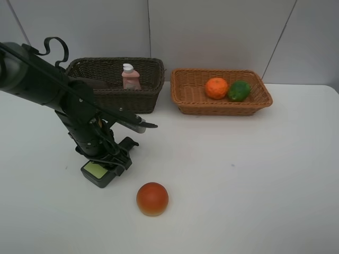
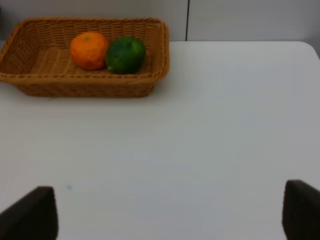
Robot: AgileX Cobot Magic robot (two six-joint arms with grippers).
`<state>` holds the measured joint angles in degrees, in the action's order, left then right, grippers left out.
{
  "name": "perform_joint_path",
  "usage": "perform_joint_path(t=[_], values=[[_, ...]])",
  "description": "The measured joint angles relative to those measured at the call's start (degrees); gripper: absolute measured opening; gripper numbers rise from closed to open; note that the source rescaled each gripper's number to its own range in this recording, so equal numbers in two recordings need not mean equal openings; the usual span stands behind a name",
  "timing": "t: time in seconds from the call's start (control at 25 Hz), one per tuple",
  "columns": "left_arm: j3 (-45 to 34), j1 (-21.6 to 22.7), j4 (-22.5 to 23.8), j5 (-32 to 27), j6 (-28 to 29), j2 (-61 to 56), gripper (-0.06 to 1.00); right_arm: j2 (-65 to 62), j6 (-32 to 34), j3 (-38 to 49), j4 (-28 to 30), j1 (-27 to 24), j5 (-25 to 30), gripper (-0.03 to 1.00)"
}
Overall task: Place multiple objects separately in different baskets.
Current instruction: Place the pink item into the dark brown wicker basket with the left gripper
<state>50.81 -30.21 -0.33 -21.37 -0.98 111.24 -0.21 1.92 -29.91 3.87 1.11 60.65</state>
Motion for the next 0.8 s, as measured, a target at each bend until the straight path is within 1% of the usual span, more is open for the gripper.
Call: perform_joint_path(t=[0.8], values=[[-0.1,0.0,0.0,0.4,0.0,0.0,0.82,0.0,0.0,0.0,0.0,0.0,0.0,0.95]])
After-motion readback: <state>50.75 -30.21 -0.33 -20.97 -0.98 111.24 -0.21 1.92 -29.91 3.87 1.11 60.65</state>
